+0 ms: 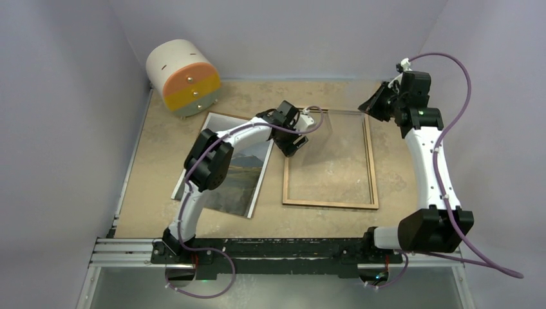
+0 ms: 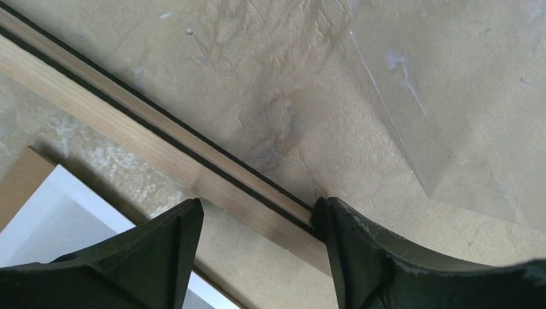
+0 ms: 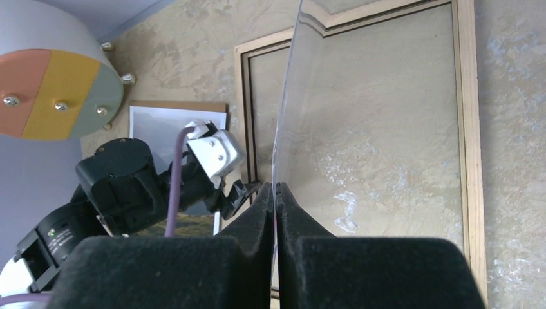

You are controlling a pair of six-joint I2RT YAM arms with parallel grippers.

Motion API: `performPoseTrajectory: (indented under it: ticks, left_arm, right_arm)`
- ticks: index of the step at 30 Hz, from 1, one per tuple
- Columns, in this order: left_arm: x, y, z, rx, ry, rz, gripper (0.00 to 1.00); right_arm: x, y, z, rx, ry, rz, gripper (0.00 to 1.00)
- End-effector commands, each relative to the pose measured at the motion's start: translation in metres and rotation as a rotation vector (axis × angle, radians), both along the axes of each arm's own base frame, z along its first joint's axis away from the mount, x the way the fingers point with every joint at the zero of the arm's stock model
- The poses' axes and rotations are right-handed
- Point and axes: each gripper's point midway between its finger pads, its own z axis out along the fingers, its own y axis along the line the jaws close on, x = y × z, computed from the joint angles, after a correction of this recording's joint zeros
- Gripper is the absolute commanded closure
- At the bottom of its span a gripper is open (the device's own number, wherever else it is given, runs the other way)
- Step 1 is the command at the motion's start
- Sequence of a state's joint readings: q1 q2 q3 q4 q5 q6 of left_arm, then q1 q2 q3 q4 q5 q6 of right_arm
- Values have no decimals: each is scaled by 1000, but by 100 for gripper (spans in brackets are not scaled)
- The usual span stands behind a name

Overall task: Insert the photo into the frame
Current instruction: Move the photo frame to the center of the board.

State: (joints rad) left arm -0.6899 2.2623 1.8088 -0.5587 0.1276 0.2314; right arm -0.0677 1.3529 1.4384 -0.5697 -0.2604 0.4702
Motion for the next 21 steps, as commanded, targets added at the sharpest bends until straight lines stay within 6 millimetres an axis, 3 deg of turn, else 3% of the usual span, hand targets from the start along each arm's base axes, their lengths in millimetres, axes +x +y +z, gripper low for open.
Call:
performPoseTrajectory:
  ticks: [1,9,16,21]
  left_arm:
    - [-2,27,-13,106,-60,-5,30]
    - [-28,74,-31,241,-77,-52,30]
    - [-62,99,-51,276,8,-70,29]
    - [-72,109,-55,280,11,-81,27]
  right_arm:
    - [4,6,26,19,-77,36,100]
    - [10,14,17,55,-81,64,100]
    - [8,26,5,109,-65,115,100]
    - [6,32,2,114,-57,136,100]
